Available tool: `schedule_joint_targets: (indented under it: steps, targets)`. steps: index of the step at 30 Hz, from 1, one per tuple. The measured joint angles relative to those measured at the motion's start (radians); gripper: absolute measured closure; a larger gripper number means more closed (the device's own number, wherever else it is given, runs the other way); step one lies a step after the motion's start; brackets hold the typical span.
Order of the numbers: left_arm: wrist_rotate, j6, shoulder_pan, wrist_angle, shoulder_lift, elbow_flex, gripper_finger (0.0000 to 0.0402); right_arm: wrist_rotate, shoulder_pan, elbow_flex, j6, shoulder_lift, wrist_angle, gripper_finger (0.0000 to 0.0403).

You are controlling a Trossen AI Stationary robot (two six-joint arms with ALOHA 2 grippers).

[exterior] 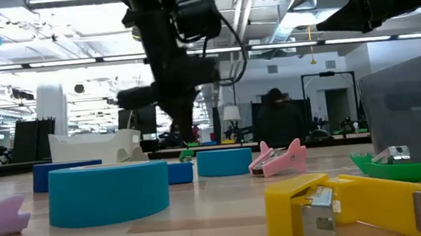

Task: Pick and place Stapler, Stapler remover, tape
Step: Put the top green stapler into the top white bin

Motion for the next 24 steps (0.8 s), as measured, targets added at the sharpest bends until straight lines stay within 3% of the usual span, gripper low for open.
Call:
schedule_joint_targets:
  steps: [24]
  targets:
    - [0.238,0.089,0.025,0.074,-0.096,-0.042,0.0395,-0.009,0.0,0.0,0.01,0.0,0.001,0.0403]
